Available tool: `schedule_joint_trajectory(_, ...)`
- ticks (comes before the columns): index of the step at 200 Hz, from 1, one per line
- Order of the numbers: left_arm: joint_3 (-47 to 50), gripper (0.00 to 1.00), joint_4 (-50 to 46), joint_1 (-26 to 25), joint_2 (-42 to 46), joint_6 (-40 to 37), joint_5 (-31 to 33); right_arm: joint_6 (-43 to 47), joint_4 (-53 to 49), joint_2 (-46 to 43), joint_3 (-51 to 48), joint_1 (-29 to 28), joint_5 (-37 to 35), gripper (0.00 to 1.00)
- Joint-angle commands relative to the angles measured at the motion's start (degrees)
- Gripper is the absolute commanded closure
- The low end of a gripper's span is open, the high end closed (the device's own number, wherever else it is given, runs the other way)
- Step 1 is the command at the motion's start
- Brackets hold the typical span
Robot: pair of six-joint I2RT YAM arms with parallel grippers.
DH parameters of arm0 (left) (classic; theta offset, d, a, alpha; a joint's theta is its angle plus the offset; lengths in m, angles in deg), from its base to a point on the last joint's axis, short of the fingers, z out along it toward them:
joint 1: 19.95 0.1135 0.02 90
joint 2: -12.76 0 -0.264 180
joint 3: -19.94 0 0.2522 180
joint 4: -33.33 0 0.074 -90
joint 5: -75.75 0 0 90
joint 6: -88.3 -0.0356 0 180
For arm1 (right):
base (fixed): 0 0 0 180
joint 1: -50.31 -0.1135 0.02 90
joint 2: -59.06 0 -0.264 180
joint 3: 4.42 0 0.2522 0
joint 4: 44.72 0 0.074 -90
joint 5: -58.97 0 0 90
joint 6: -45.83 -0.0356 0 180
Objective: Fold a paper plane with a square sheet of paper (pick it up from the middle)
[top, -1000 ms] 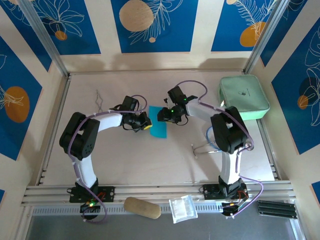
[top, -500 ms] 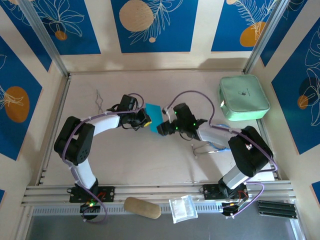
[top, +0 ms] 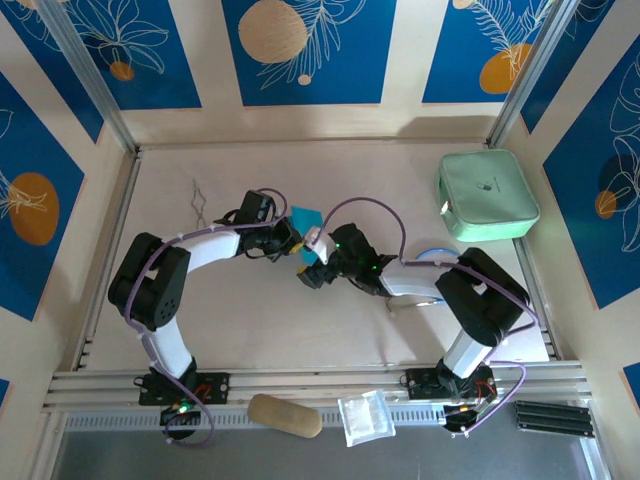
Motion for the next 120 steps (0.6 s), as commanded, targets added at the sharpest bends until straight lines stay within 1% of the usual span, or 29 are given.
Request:
schedule_joint_trajectory(1, 0.73, 0.95, 1.06, -0.37, 0.49, 1.2, -0.05, 4.49, 5.5, 2.19, -1.24, -1.13, -3.58, 0.18)
schedule_joint_trajectory(15, 0.8, 0.95, 0.92, -0.37, 0.55, 1.24, -0.04, 4.93, 6.98, 3.2, -1.57, -1.41, -6.67, 0.22)
schedule_joint_trajectory(32, 0.81, 0.95, 0.8, -0.39, 0.4, 1.22, -0.04, 5.45, 8.29, 3.42, -2.14, -1.3, -8.31, 0.28)
schedule_joint_trajectory(104, 0.89, 0.95, 0.63, -0.36, -0.25, 1.25, 0.22, 6.81, 9.99, 1.22, -4.16, -2.06, -7.92, 0.51)
schedule_joint_trajectory(120, 0.89, 0.95, 0.36, -0.48, -0.24, 1.21, 0.39, 6.96, 10.13, 0.95, -4.13, -2.41, -7.82, 0.53)
